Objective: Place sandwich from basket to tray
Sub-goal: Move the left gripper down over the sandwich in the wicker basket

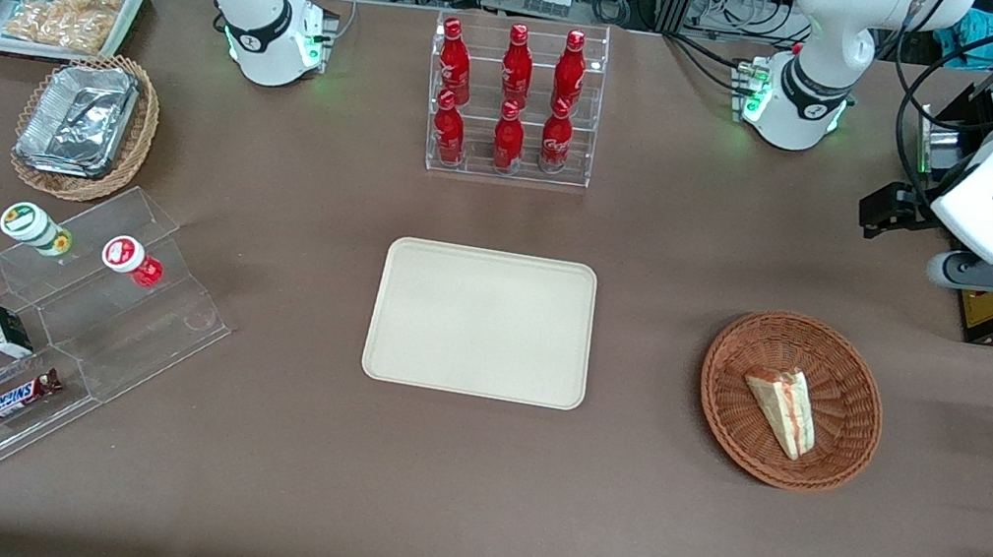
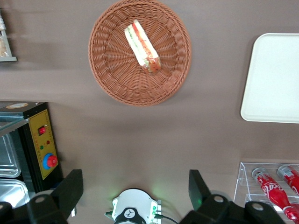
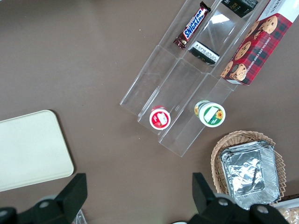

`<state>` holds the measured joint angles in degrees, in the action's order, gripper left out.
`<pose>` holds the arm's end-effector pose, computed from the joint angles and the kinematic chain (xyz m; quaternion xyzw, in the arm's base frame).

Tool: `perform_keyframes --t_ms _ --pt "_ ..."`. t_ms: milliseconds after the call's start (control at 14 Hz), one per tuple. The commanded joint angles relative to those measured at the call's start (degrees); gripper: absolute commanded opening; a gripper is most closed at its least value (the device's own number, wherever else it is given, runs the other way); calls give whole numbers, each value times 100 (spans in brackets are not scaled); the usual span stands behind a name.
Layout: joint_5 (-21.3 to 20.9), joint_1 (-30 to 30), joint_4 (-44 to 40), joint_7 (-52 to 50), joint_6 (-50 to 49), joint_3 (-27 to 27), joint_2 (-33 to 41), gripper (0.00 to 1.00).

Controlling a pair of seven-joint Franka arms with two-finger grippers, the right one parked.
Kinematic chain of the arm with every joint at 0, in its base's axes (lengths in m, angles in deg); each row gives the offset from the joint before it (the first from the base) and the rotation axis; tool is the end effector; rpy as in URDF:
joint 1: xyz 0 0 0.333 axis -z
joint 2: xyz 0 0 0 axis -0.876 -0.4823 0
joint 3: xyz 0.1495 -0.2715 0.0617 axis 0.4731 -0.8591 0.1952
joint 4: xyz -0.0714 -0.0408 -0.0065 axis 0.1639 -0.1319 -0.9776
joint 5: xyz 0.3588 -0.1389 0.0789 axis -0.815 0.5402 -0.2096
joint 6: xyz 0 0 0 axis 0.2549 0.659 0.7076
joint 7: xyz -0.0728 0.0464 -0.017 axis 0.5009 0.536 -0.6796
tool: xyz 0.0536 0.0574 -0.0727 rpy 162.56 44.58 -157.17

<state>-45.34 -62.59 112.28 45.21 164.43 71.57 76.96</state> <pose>0.5259 -0.1072 0.6272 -0.9950 -0.0048 0.0906 0.0410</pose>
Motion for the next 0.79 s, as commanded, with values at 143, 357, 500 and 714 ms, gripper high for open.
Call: perform_keyframes --t_ms 143,357,500,714 --pt "96 99 -33 89 41 137 -7 100" --pt "35 90 -50 19 146 180 -234 100" --pt "52 -76 -50 10 269 276 -708 100" --pt "61 -173 -15 -25 576 531 -1551 100"
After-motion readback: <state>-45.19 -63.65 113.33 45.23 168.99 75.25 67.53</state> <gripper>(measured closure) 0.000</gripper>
